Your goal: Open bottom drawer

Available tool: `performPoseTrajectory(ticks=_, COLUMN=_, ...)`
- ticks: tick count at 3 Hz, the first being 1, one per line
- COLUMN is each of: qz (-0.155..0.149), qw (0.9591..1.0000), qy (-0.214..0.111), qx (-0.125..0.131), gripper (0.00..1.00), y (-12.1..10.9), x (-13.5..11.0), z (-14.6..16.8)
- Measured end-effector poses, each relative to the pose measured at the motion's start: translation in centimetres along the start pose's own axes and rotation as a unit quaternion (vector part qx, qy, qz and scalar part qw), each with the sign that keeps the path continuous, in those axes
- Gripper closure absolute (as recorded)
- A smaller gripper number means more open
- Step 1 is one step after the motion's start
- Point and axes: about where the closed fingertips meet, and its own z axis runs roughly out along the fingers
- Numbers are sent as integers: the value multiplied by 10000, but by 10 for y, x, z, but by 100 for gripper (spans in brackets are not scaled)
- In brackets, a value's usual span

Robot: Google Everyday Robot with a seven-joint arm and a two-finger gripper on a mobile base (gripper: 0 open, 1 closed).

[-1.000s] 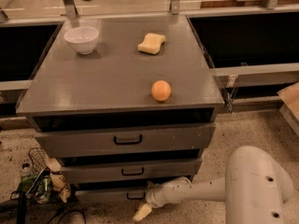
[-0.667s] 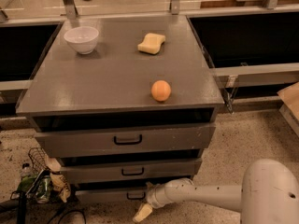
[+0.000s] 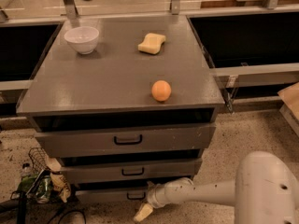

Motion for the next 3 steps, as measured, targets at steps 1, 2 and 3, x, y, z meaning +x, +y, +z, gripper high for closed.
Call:
performPoseTrajectory(ticks=1, qz=23, qw=9997, qy=101, qx=223, gripper=0, y=-10, x=4, z=0)
performPoseTrajectory(ticks=2, qz=-71, qw=9995, qy=117, qx=283, gripper=0, y=-26, x=3, z=26)
performPoseTrajectory(ticks=3, qz=-72, qw=9995, qy=118, qx=282, gripper=0, y=-26, x=3, z=27)
